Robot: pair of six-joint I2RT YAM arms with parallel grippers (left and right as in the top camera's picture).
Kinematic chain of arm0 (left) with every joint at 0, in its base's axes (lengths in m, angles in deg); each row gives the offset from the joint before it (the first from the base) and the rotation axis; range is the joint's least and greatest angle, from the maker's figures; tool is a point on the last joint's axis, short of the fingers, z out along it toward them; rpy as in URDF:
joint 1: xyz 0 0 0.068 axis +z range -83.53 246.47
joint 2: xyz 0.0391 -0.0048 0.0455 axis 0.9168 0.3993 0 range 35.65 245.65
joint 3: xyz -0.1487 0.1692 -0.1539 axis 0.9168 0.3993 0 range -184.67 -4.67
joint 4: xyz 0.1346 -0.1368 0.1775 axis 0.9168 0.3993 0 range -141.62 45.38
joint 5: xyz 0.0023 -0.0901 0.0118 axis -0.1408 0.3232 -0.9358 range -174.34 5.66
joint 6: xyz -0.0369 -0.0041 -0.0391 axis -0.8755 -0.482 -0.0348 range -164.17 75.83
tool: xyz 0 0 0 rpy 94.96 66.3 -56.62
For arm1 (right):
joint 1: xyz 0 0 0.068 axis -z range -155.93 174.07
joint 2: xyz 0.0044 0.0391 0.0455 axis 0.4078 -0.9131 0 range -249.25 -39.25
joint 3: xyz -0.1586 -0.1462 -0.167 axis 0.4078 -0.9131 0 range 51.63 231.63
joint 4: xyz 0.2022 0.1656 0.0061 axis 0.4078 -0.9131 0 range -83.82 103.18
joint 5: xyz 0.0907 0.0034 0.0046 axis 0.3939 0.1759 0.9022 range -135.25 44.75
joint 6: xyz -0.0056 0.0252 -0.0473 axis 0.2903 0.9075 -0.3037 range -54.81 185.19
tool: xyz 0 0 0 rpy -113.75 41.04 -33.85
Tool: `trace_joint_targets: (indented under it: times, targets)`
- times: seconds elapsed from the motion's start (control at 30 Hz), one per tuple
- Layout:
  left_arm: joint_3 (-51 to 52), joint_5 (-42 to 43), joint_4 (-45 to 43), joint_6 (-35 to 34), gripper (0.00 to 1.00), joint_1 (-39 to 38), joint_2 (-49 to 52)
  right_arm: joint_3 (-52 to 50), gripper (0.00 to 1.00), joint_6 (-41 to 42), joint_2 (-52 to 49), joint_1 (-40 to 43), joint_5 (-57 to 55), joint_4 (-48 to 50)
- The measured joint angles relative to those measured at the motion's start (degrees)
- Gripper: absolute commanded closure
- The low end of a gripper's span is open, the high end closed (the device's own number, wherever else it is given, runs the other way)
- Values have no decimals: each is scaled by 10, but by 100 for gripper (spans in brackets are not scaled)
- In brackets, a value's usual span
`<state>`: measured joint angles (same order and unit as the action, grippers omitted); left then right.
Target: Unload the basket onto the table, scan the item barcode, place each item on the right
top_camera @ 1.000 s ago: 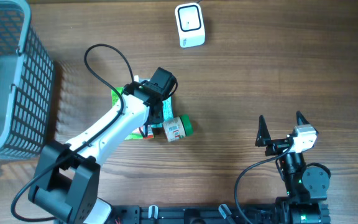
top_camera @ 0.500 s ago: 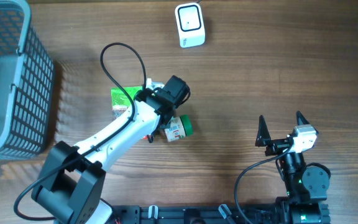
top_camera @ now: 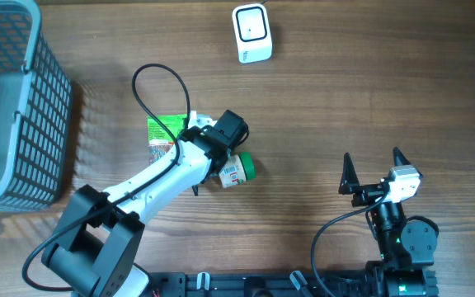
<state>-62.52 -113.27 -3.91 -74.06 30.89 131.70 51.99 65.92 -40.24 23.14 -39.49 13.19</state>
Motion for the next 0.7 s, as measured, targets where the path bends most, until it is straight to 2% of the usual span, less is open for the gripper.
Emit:
trace_joint_targets:
  times: [0.17,0.3,0.4,0.63,0.7]
  targets:
    - [-2,-13,18,0,78,0,-2,0,0,0,0,0,0,0]
    - [-20,-10,32,-1,90,10,-17,0,0,0,0,0,0,0]
    - [-36,16,33,0,92,36,-47,0,0,0,0,0,0,0]
    - [-44,178,40,7,93,150,-86,0,0,0,0,0,0,0]
    - [-44,268,42,26,92,199,-86,0,0,0,0,0,0,0]
